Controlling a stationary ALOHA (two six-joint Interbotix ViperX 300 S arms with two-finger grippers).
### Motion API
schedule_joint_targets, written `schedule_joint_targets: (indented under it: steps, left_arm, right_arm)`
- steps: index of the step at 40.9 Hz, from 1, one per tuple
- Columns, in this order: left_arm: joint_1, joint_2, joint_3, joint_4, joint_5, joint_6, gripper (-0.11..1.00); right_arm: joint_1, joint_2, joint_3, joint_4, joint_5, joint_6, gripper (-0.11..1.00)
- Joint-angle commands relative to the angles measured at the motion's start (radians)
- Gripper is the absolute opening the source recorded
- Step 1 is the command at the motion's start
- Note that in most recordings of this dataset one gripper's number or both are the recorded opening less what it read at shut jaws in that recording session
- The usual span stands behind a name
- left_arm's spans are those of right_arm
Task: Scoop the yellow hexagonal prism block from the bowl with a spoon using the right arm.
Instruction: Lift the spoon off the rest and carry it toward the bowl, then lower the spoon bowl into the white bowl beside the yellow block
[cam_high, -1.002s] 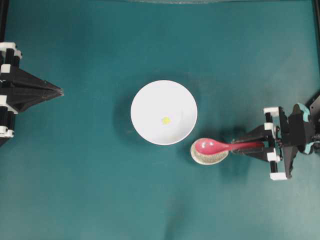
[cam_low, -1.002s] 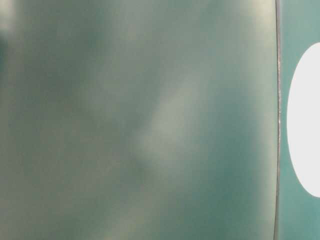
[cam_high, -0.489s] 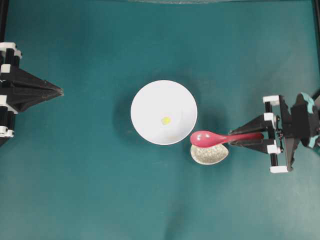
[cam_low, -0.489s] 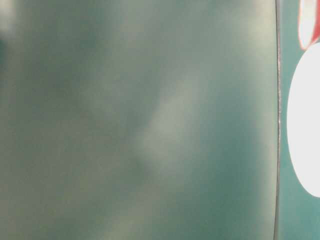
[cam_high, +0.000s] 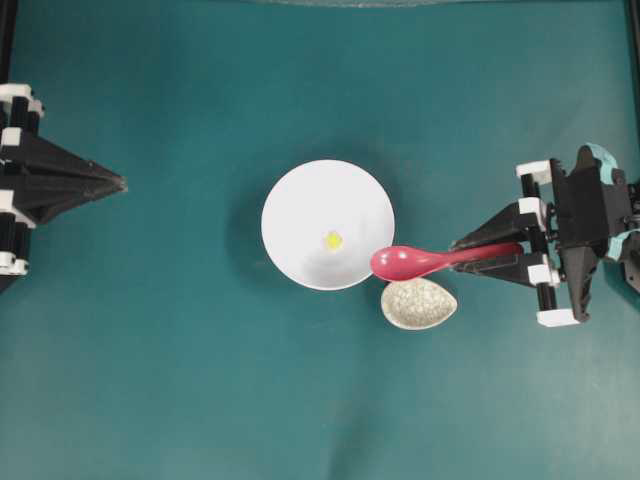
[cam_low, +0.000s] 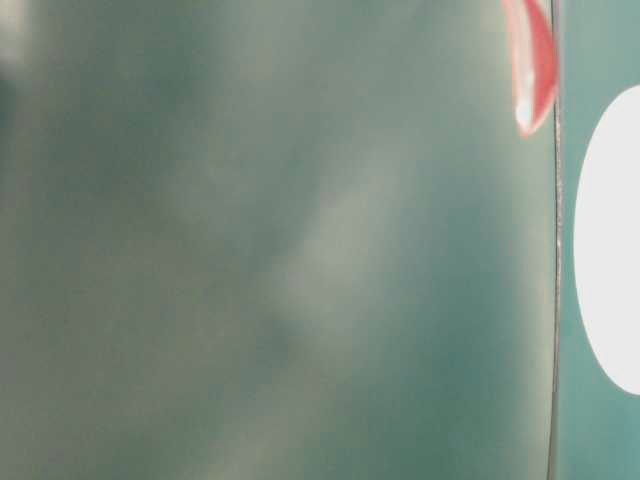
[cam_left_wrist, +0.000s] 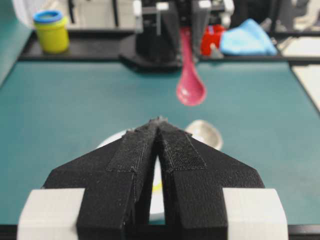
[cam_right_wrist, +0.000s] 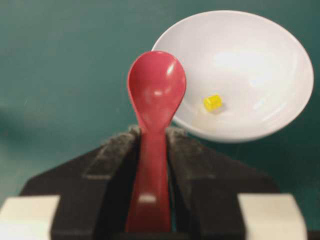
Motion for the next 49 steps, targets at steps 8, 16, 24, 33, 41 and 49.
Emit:
schedule_joint_targets:
  steps: [8,16,24,33,41,49]
  left_arm:
    - [0.000,0.005,-0.029,0.003,-0.006,-0.005,0.01]
    - [0.002,0.005,-0.029,0.002,-0.005,-0.006,0.01]
    - [0.000,0.005,-0.029,0.003,-0.005,-0.008,0.01]
    - [0.000,0.005,-0.029,0.003,-0.005,-0.017,0.01]
    - [0.002,0.003,-0.029,0.003,-0.009,-0.017,0.01]
    - [0.000,0.005,-0.031,0.003,-0.011,-0.017,0.01]
  right_arm:
    - [-0.021,-0.011,-0.064,-0.005,0.006,-0.002,0.25]
    - [-0.057,-0.011,-0.089,-0.003,0.012,-0.002,0.25]
    - [-0.101,-0.008,-0.115,-0.003,0.061,0.000,0.25]
    - [-0.155,0.014,-0.147,-0.003,0.172,0.000,0.25]
    - [-0.189,0.048,-0.204,-0.003,0.256,0.003,0.25]
    - [-0.238,0.086,-0.250,-0.003,0.321,0.008,0.25]
